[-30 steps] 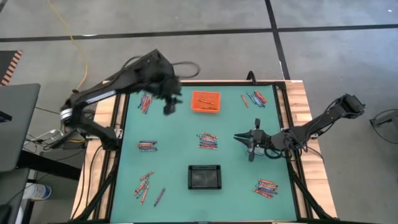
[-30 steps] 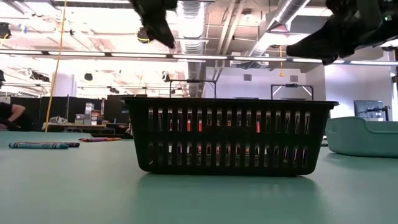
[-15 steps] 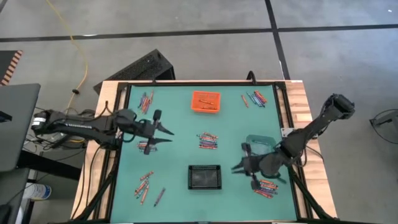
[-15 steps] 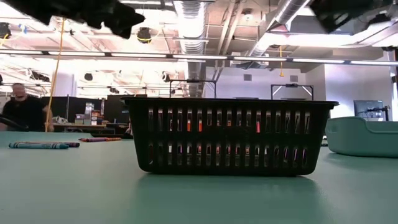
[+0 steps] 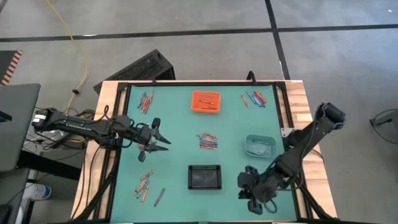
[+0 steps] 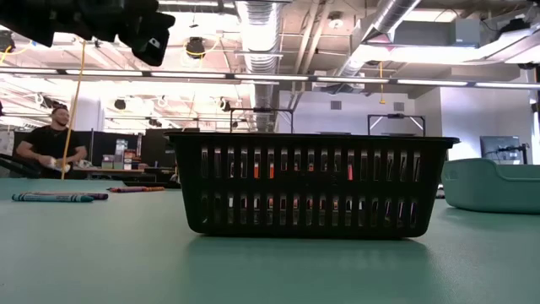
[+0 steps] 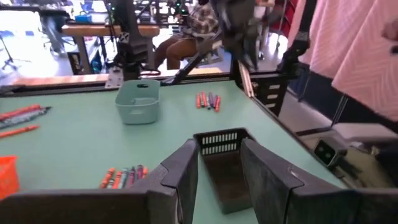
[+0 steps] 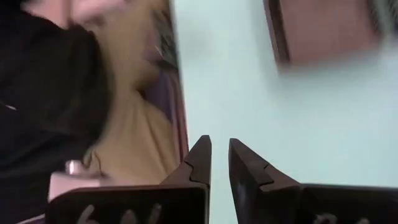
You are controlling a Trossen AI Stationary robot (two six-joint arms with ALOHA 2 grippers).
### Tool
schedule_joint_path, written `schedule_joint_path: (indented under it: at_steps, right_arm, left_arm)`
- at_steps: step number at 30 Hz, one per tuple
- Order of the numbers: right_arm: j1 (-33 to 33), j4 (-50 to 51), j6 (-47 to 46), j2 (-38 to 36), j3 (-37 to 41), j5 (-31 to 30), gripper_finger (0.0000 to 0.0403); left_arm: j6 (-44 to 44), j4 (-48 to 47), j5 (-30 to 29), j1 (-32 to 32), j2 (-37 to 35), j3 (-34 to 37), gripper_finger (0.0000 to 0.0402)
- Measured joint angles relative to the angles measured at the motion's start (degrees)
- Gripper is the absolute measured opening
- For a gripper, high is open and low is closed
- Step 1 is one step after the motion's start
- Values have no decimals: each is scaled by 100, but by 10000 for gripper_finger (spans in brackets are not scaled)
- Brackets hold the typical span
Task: Sort crayons
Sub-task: Put the orange crayon into the orange bin
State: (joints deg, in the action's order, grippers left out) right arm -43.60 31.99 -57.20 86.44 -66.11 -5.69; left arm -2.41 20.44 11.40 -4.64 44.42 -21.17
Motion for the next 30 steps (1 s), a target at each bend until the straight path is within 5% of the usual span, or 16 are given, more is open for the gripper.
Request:
schedule_joint_path:
  at_steps: [8,17,30]
  right_arm:
    - [-529,1668,-1349,730,4,992,49]
    - [-1187,2099,-2519,815,2,592,63]
    - [-1217,1479,-3727,854,426,734,124]
  left_arm:
    - [-336,-45,-13,-192,4,0,111]
    - [-152,-150,-19,-216,4,-4,111]
    - [-300,-482,-18,-215,21,-4,111]
